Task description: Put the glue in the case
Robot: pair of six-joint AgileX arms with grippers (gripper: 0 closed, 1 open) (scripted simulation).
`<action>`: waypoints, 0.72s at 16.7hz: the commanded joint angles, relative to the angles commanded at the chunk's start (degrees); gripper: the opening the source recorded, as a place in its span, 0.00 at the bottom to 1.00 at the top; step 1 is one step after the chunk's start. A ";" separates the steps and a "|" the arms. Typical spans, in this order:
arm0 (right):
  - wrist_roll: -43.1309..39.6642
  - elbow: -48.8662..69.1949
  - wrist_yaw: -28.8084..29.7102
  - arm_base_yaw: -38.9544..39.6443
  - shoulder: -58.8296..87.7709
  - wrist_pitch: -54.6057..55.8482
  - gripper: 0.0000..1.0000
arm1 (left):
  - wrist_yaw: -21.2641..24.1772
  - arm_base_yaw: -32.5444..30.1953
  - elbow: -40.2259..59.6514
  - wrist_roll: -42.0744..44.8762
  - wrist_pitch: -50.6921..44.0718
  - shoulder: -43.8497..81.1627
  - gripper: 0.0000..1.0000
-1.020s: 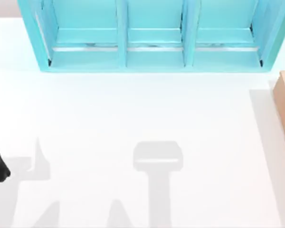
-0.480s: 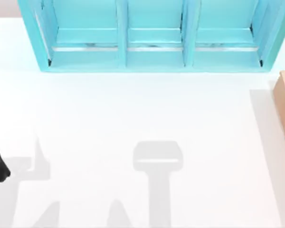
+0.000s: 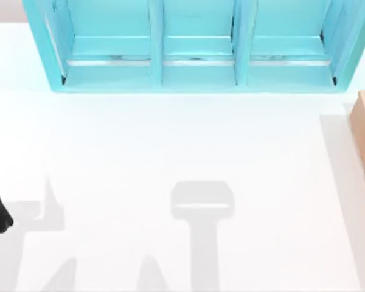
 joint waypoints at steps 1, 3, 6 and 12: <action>2.49 -0.89 -0.19 0.66 -0.32 3.10 0.00 | 0.00 0.00 0.00 0.00 0.00 0.00 1.00; 7.83 -2.82 -0.52 2.15 -0.97 9.84 0.00 | 0.00 0.00 0.00 0.00 0.00 0.00 1.00; 16.06 -5.91 -0.87 4.63 -1.86 20.09 0.00 | 0.00 0.00 0.00 0.00 0.00 0.00 1.00; 27.36 -10.31 -1.01 8.39 -3.03 33.24 0.00 | 0.00 0.00 0.00 0.00 0.00 0.00 1.00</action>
